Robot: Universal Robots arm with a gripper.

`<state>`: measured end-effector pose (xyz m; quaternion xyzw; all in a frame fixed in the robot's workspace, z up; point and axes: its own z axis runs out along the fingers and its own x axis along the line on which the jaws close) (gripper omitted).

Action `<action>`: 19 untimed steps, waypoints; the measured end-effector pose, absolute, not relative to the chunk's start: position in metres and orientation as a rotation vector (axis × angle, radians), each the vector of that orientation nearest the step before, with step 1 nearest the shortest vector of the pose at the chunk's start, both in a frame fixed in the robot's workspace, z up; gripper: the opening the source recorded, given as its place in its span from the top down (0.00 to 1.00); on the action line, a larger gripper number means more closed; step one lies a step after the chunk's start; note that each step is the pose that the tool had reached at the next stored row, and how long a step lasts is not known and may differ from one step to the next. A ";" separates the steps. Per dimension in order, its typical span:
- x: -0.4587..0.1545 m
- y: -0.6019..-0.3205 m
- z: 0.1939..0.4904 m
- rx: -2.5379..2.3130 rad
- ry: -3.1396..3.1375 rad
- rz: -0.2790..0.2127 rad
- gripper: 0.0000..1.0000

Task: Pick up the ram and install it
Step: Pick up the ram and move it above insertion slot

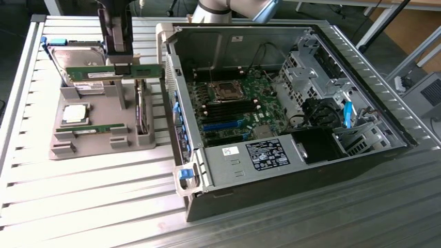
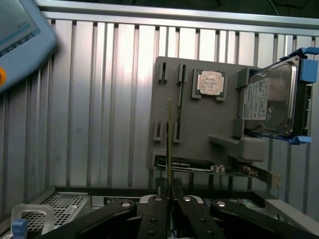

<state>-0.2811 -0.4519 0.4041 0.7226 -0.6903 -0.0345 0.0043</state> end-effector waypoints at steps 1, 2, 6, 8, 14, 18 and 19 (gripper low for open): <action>-0.280 -0.452 0.404 2.264 -2.163 -0.108 0.87; -0.279 -0.452 0.404 2.264 -2.163 -0.108 0.87; -0.274 -0.452 0.404 2.264 -2.163 -0.108 0.87; -0.271 -0.452 0.404 2.264 -2.163 -0.108 0.87; -0.264 -0.452 0.404 2.264 -2.163 -0.108 0.87; -0.261 -0.452 0.404 2.264 -2.163 -0.108 0.87; -0.260 -0.452 0.404 2.264 -2.163 -0.108 0.87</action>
